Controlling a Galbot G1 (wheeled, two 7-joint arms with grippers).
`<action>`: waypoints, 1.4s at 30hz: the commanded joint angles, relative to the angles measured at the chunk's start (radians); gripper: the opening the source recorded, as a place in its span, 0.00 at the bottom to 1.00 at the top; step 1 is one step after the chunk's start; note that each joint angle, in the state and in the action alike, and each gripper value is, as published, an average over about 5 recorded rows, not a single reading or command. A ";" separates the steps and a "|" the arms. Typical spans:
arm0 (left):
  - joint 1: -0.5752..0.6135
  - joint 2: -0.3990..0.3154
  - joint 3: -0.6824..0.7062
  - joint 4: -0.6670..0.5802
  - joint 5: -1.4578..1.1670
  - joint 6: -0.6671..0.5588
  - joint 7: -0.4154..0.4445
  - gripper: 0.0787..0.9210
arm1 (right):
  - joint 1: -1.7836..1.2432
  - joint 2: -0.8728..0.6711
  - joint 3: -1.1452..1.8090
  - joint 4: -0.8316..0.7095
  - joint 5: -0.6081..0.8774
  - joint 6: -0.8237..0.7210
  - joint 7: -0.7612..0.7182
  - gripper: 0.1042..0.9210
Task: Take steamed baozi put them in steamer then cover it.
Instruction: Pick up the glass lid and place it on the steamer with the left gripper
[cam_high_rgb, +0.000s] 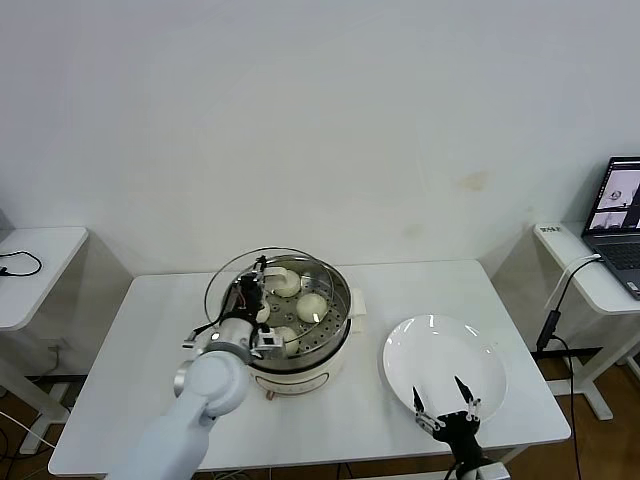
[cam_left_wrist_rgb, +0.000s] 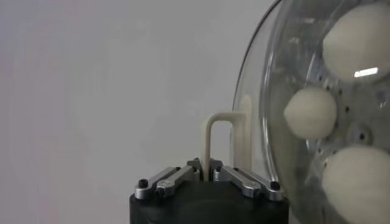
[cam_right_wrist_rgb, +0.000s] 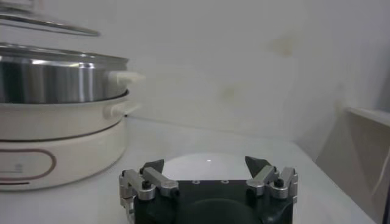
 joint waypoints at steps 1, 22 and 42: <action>-0.025 -0.081 0.044 0.040 0.089 0.010 0.019 0.08 | 0.001 0.008 -0.011 -0.008 -0.021 0.002 0.000 0.88; 0.011 -0.126 0.025 0.066 0.137 -0.017 0.011 0.08 | 0.000 0.011 -0.031 -0.013 -0.023 0.004 0.000 0.88; 0.046 -0.131 0.000 0.028 0.122 -0.031 -0.013 0.20 | -0.004 0.010 -0.043 -0.013 -0.036 0.006 -0.002 0.88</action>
